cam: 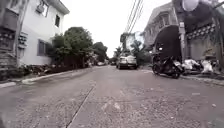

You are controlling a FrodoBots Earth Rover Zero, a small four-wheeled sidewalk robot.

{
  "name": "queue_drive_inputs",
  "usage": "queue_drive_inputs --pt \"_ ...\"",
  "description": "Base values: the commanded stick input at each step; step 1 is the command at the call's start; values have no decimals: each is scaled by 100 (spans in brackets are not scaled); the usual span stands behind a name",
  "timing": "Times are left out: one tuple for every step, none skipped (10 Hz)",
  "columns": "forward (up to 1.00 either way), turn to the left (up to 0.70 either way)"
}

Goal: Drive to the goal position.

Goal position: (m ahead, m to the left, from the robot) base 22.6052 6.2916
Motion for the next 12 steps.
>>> queue_drive_inputs --pt "100 0" --pt "100 0" --pt "100 0" --pt "100 0" --pt "100 0" --pt "100 0" --pt "100 0" --pt "100 0" --pt "100 0" --pt "100 0" --pt "100 0" --pt "100 0"
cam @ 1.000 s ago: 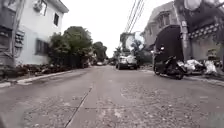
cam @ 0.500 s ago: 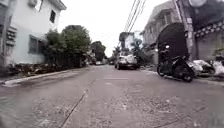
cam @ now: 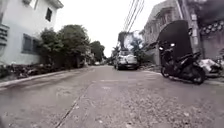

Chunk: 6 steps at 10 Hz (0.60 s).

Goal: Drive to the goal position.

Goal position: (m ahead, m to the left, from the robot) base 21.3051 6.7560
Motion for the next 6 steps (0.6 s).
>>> queue_drive_inputs --pt "100 0" --pt "100 0" --pt "100 0" --pt "100 0" --pt "100 0" --pt "100 0"
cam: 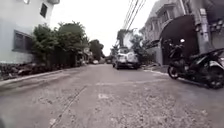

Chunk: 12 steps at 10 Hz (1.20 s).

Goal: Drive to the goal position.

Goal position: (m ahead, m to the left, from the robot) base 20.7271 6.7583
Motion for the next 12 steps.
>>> queue_drive_inputs --pt "100 0" --pt "100 0" --pt "100 0" --pt "100 0" --pt "100 0" --pt "100 0" --pt "100 0" --pt "100 0" --pt "100 0" --pt "100 22" --pt "100 27" --pt "100 9"
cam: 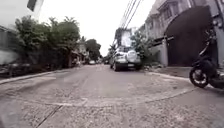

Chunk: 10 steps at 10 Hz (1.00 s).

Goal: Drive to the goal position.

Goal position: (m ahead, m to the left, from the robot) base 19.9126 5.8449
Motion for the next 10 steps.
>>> queue_drive_inputs --pt "100 0" --pt "100 0" --pt "100 5" --pt "100 27" --pt "100 27" --pt "100 0" --pt "100 0" --pt "100 0" --pt "100 0" --pt "100 0"
